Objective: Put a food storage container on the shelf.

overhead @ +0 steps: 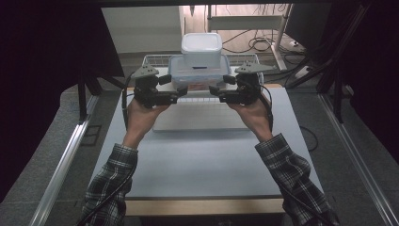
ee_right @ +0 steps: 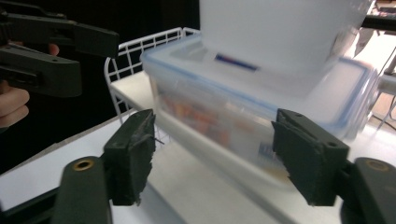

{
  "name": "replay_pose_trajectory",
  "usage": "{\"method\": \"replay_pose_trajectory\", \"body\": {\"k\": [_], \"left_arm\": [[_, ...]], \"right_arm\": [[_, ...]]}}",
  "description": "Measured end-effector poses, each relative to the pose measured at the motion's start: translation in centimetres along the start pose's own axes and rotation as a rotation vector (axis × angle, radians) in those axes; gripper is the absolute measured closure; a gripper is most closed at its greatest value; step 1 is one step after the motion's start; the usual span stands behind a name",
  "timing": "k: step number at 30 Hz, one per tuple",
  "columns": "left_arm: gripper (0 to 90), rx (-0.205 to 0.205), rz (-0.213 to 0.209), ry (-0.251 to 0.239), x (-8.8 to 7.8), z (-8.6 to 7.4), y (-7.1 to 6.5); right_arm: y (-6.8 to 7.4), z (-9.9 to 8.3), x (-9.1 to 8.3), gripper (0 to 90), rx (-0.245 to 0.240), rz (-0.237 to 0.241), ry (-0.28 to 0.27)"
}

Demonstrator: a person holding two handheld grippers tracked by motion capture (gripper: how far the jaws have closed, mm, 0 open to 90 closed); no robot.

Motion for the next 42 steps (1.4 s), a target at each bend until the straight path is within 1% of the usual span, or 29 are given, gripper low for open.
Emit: {"method": "replay_pose_trajectory", "body": {"k": [2, 7, 13, 16, 21, 26, 30, 35, 38, 40, 41, 42], "left_arm": [[14.2, 0.002, -0.002, 0.002, 0.1, -0.5, -0.3], [10.0, 0.002, -0.024, 0.001, 0.0, -1.7, -1.0], [5.6, 0.023, -0.015, 0.03, 0.1, -3.4, -2.1], [4.5, 0.039, -0.021, 0.046, 0.3, -4.4, -2.8], [3.8, 0.048, -0.014, 0.064, 0.4, -5.7, -3.5], [3.7, 0.048, -0.012, 0.063, 0.5, -7.0, -3.9], [3.3, 0.069, 0.016, 0.073, 0.6, -8.0, -4.3], [2.9, 0.08, 0.025, 0.084, 1.0, -9.3, -4.8], [2.4, 0.077, 0.023, 0.089, 1.2, -10.2, -5.0], [2.3, 0.08, 0.032, 0.107, 1.3, -10.6, -4.9], [2.2, 0.079, 0.038, 0.108, 1.3, -10.8, -4.9], [2.2, 0.073, 0.035, 0.107, 1.3, -11.1, -4.9]], "right_arm": [[0.1, -0.6, -0.2, 26.3, -0.005, 0.009, -0.002], [0.5, -1.6, -0.6, 21.0, -0.016, 0.025, -0.003], [1.1, -3.0, -0.8, 16.6, -0.025, 0.044, 0.011], [1.4, -3.8, -0.9, 15.0, -0.033, 0.044, 0.021], [1.9, -5.1, -0.9, 12.4, -0.033, 0.062, 0.033], [2.2, -6.3, -0.9, 9.9, -0.032, 0.074, 0.044], [2.2, -7.1, -0.9, 7.7, -0.035, 0.072, 0.058], [2.4, -8.3, -0.9, 4.7, -0.049, 0.063, 0.066], [2.4, -9.0, -0.9, 3.3, -0.047, 0.068, 0.072], [2.5, -9.5, -0.9, 2.0, -0.049, 0.071, 0.09], [2.5, -9.8, -1.0, 1.9, -0.048, 0.069, 0.095], [2.5, -10.0, -1.0, 1.8, -0.046, 0.071, 0.097]]}}
Point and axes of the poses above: each handheld gripper's, and its own axes: x roughly forward along the jaws, z roughly out of its top, y roughly to its left, the point moved 3 cm from there along x, roughly forward along the jaws, and after that the axes turned 14 degrees about y, right-handed, at the moved point
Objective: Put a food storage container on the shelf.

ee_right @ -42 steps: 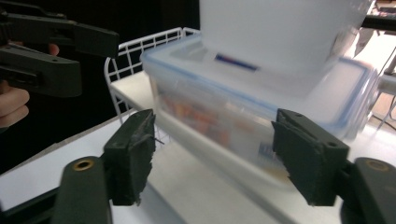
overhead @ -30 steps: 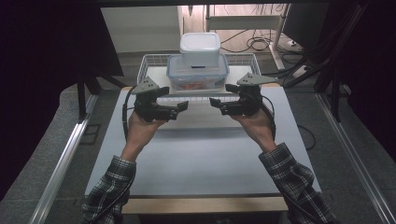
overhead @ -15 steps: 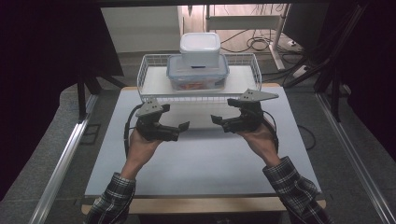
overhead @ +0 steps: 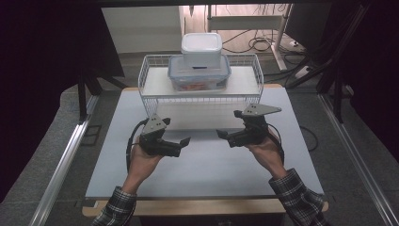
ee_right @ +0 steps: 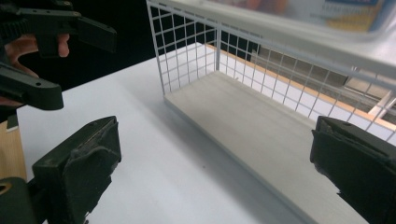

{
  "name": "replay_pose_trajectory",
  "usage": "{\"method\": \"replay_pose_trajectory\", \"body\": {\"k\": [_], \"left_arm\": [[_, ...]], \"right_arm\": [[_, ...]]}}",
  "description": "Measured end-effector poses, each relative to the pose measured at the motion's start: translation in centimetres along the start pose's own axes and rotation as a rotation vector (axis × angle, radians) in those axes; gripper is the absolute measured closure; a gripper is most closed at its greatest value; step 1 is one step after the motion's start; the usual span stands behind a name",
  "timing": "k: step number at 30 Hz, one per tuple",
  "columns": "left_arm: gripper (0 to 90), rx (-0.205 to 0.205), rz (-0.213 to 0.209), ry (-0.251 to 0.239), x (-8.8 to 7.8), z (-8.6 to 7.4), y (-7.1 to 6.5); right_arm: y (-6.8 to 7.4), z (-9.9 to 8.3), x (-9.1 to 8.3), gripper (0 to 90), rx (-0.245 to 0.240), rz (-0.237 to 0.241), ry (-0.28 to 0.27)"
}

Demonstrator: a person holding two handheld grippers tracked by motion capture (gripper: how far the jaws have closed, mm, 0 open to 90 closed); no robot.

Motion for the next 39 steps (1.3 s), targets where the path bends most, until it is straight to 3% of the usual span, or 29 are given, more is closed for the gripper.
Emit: {"method": "replay_pose_trajectory", "body": {"k": [20, 29, 39], "left_arm": [[1.7, -0.028, -0.019, 0.026, -0.4, -4.5, -1.2], [1.0, -0.06, -0.002, 0.062, 0.5, -6.9, -0.9], [0.4, -0.045, 0.018, 0.098, 1.4, -8.5, -1.4]], "right_arm": [[0.9, -4.7, -1.0, 0.8, 0.007, -0.029, 0.059], [0.3, -7.2, -1.0, 1.0, 0.021, -0.049, 0.087], [-0.6, -9.6, -0.8, 0.9, 0.054, -0.067, 0.103]]}}
Point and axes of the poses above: each handheld gripper's, and its own axes: x roughly forward along the jaws, z roughly out of its top, y roughly to its left, the point moved 3 cm from there along x, roughly forward along the jaws, and after that the axes turned 14 degrees about y, right-handed, at the moved point
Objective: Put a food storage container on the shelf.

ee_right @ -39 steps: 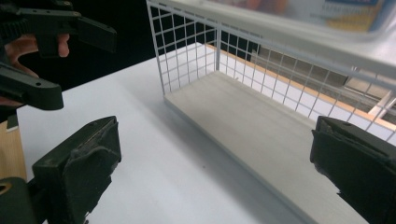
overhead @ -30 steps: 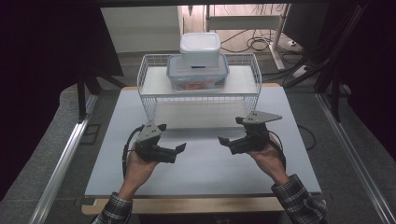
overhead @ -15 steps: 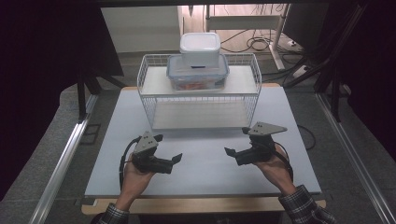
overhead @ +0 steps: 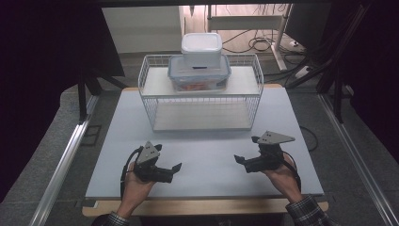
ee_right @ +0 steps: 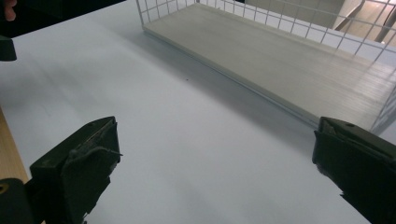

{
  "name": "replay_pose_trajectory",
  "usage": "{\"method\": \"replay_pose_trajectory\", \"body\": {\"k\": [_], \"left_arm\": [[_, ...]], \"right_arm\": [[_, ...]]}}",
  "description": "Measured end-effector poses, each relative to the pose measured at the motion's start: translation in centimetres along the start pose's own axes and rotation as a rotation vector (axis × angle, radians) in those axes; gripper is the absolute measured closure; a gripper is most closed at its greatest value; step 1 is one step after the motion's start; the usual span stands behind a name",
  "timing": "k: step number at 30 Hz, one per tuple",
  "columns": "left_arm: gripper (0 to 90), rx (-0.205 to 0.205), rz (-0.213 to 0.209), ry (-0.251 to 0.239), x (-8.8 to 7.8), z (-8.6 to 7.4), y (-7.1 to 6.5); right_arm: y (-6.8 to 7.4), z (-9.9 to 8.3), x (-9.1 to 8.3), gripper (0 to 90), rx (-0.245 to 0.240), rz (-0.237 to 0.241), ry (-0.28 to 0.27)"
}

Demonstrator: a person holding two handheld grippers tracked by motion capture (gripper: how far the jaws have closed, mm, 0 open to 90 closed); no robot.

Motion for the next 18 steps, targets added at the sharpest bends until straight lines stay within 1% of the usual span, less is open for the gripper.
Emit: {"method": "replay_pose_trajectory", "body": {"k": [6, 8, 10, 12, 15, 18], "left_arm": [[0.0, 0.01, 0.011, 0.024, 0.7, -0.7, -0.2], [0.0, 0.011, 0.009, 0.036, 1.0, -1.0, -0.3], [0.0, 0.008, -0.001, 0.042, 1.4, -1.2, -0.3], [0.0, 0.01, -0.004, 0.06, 1.9, -1.5, -0.5], [0.0, 0.024, 0.003, 0.092, 2.6, -1.9, -0.6], [0.0, 0.008, -0.007, 0.123, 3.3, -2.3, -0.3]], "right_arm": [[-0.3, -1.4, 0.5, 0.9, 0.011, 0.001, 0.022], [-0.4, -1.9, 0.8, 0.9, 0.016, 0.003, 0.032], [-0.4, -2.4, 1.0, 0.9, 0.03, 0.016, 0.033], [-0.4, -2.9, 1.4, 0.9, 0.045, 0.034, 0.043], [-0.5, -3.5, 1.9, 0.8, 0.047, 0.03, 0.062], [-0.5, -4.0, 2.4, 0.8, 0.055, 0.03, 0.083]]}}
Point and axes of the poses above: each handheld gripper's, and its own axes: x roughly forward along the jaws, z roughly out of its top, y roughly to its left, the point moved 3 cm from there along x, roughly forward along the jaws, and after that the axes turned 14 degrees about y, right-handed, at the moved point
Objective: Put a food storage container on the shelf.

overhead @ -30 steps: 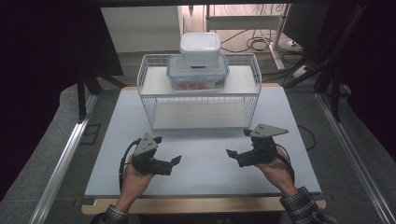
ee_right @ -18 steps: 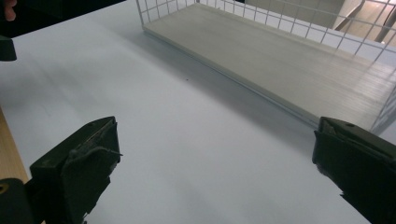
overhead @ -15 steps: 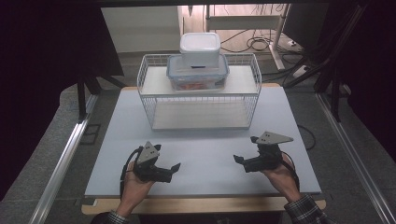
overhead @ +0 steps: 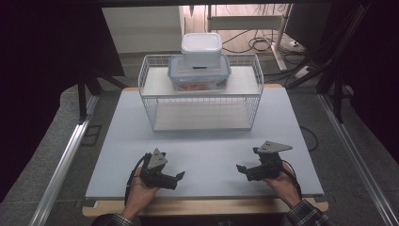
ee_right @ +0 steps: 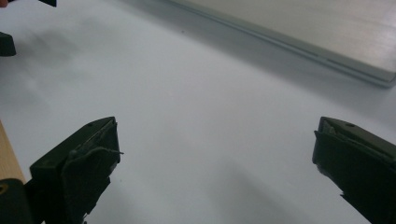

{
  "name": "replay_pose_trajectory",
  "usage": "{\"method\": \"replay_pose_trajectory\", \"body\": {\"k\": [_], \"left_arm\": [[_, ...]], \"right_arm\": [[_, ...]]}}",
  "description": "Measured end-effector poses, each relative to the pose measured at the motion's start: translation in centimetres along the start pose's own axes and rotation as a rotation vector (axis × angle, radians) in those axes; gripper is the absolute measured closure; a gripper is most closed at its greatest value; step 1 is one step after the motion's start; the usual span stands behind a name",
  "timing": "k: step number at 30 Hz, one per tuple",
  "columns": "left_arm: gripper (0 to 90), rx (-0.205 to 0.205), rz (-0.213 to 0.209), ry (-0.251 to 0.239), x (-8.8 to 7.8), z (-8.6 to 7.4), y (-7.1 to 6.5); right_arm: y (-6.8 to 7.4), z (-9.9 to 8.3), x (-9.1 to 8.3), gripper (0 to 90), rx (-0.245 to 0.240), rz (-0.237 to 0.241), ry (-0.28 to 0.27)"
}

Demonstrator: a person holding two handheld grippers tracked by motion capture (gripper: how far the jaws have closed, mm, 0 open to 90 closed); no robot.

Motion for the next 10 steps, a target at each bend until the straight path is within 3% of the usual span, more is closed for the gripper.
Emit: {"method": "replay_pose_trajectory", "body": {"k": [2, 10], "left_arm": [[0.0, -0.014, -0.003, 0.016, 0.31, -0.23, 0.31], [0.0, -0.033, 0.003, 0.007, 0.15, -0.24, 0.7]], "right_arm": [[-0.06, -0.19, 0.36, 0.8, 0.0, -0.002, 0.014], [-0.38, -0.48, 0.83, 0.6, 0.012, 0.001, 0.049]]}}
Point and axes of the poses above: each handheld gripper's, and its own axes: x roughly forward along the jaws, z roughly out of its top, y roughly to its left, the point moved 3 cm from there along x, roughly forward along the jaws, and after that the axes turned 14 degrees about y, right-handed, at the moved point
